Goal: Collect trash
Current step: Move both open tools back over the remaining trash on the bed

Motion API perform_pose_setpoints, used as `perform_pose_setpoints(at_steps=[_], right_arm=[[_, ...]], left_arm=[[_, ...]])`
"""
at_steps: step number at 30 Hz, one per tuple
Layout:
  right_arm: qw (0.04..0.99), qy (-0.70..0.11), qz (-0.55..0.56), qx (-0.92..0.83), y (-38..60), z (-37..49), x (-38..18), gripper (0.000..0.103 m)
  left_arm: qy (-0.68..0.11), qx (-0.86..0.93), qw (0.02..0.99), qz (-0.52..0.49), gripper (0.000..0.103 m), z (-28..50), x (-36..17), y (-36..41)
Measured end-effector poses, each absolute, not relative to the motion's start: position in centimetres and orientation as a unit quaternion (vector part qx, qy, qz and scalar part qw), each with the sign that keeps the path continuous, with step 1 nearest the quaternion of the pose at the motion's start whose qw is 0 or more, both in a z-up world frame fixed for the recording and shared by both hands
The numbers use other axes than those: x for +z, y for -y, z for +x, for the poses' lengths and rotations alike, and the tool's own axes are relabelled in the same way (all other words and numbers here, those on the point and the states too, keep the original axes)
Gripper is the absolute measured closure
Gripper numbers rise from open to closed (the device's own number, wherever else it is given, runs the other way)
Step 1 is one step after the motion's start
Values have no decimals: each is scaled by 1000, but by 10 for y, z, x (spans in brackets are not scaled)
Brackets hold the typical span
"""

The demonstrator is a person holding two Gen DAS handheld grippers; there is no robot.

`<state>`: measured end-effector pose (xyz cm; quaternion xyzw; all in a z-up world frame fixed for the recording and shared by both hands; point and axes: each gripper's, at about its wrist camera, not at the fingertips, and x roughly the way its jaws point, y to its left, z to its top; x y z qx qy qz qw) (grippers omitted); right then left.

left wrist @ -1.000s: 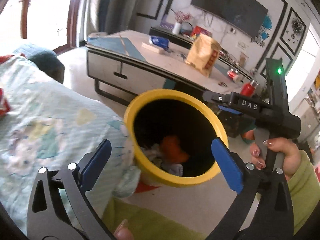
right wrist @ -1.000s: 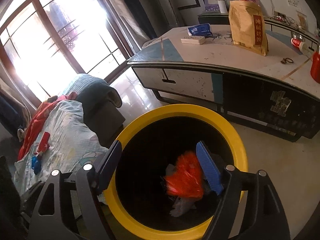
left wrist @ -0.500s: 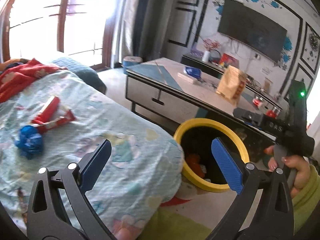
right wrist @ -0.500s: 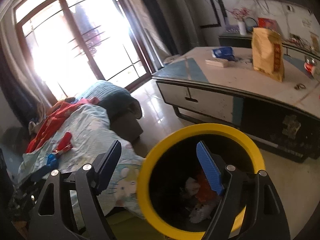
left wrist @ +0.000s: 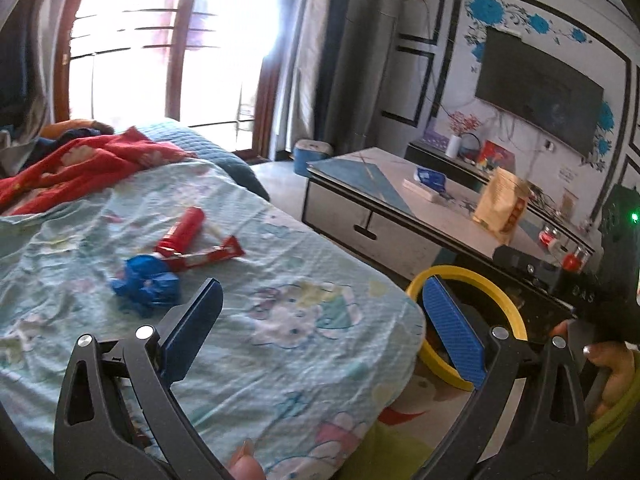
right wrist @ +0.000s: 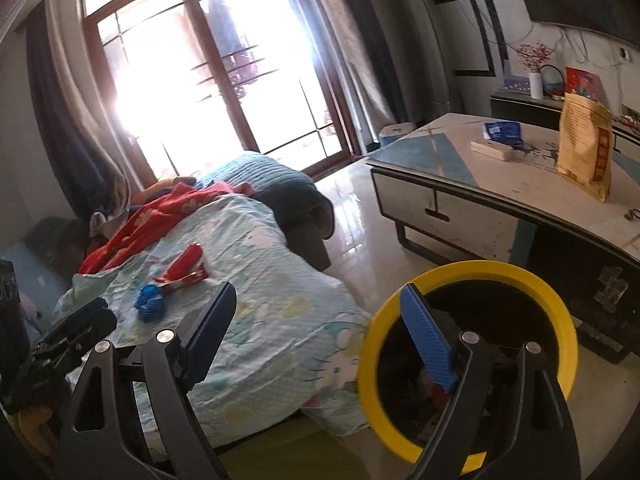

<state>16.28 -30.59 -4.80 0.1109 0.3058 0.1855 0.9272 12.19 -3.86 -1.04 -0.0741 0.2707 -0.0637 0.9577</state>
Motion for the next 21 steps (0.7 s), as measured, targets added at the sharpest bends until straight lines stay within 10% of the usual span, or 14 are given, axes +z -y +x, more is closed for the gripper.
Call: perform_pose_setpoints(at_steps=[21], right_arm=[[915, -298, 36, 269, 213, 130, -37, 21]], left_arm=[[-246, 15, 963, -112, 11, 89, -4, -39]])
